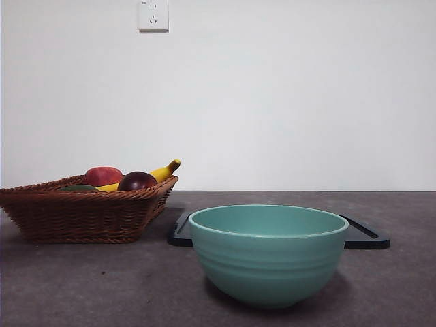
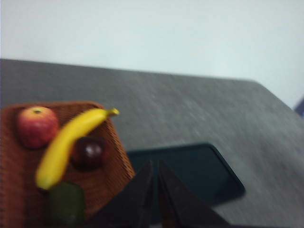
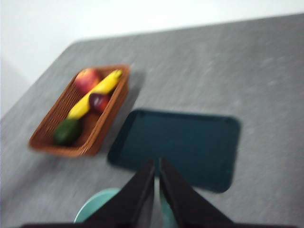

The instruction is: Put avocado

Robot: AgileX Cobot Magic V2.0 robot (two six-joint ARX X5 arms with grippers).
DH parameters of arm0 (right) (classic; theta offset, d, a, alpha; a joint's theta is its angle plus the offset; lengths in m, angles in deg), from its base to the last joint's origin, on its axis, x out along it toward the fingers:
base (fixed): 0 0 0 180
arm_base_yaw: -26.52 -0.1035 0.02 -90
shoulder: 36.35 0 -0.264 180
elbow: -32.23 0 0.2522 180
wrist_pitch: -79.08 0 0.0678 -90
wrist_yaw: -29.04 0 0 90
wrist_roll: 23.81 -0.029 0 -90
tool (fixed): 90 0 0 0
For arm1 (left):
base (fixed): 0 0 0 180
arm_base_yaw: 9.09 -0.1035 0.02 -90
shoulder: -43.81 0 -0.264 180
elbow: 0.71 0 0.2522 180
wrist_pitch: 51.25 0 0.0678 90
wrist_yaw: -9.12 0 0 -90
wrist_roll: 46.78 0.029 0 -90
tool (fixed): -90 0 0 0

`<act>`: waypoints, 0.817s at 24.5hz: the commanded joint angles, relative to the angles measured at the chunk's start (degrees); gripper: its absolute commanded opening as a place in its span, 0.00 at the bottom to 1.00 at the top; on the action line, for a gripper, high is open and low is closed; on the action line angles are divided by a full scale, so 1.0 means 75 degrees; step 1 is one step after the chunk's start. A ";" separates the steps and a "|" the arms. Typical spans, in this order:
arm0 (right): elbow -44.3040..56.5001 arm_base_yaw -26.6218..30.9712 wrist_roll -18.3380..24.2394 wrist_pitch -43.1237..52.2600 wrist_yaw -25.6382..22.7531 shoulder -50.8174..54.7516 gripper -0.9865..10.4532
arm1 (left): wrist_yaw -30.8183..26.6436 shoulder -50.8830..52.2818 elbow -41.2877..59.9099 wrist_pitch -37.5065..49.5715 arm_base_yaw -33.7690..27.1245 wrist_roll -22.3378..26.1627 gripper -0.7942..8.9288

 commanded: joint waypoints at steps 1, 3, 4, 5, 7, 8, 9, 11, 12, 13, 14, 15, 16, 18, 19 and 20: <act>-0.0379 -0.0516 0.0466 -0.0347 -0.0157 -0.0393 0.09 | 0.0017 -0.0382 -0.0516 -0.0189 0.0283 0.0187 0.10; -0.0571 -0.0851 0.0621 -0.0612 -0.0277 -0.0673 0.09 | 0.0038 -0.0667 -0.0781 -0.0396 0.0460 0.0192 0.10; -0.0638 -0.0959 0.0644 -0.0705 -0.0280 -0.0793 0.09 | 0.0055 -0.0778 -0.0880 -0.0475 0.0510 0.0201 0.10; -0.0702 -0.1049 0.0694 -0.0801 -0.0277 -0.0918 0.09 | 0.0117 -0.0892 -0.0985 -0.0589 0.0557 0.0201 0.10; -0.0758 -0.1151 0.0842 -0.0909 -0.0271 -0.1107 0.09 | 0.0321 -0.1078 -0.1151 -0.0868 0.0592 0.0201 0.10; -0.0758 -0.1180 0.0854 -0.0938 -0.0216 -0.1204 0.09 | 0.0475 -0.1154 -0.1206 -0.1052 0.0595 0.0195 0.10; -0.0758 -0.1180 0.0854 -0.0938 -0.0221 -0.1259 0.09 | 0.0516 -0.1163 -0.1209 -0.1198 0.0595 0.0184 0.10; -0.0758 -0.1180 0.0874 -0.0924 -0.0230 -0.1291 0.09 | 0.0513 -0.1157 -0.1209 -0.1489 0.0595 0.0184 0.10; -0.0758 -0.1174 0.1003 -0.0924 -0.0251 -0.1288 0.09 | 0.0510 -0.1157 -0.1209 -0.1609 0.0595 0.0189 0.10; -0.0758 -0.1174 0.1139 -0.0924 -0.0321 -0.1282 0.09 | 0.0504 -0.1157 -0.1209 -0.1684 0.0595 0.0213 0.10; -0.0758 -0.1174 0.1195 -0.0930 -0.0449 -0.1276 0.09 | 0.0504 -0.1157 -0.1209 -0.1737 0.0595 0.0219 0.10; -0.0758 -0.1174 0.1177 -0.0982 -0.0664 -0.1276 0.09 | 0.0504 -0.1154 -0.1209 -0.1821 0.0595 0.0297 0.10; -0.0758 -0.1172 0.1166 -0.1049 -0.0868 -0.1276 0.10 | 0.0504 -0.1154 -0.1209 -0.1935 0.0595 0.0428 0.11; -0.0758 -0.1172 0.1160 -0.1285 -0.1486 -0.1279 0.10 | 0.0501 -0.1154 -0.1209 -0.2247 0.0595 0.0597 0.12; -0.0758 -0.1157 0.1169 -0.1355 -0.1617 -0.1279 0.10 | 0.0495 -0.1154 -0.1209 -0.2355 0.0595 0.0670 0.13; -0.0758 -0.1142 0.1259 -0.1378 -0.1597 -0.1279 0.12 | 0.0495 -0.1154 -0.1209 -0.2430 0.0595 0.0801 0.22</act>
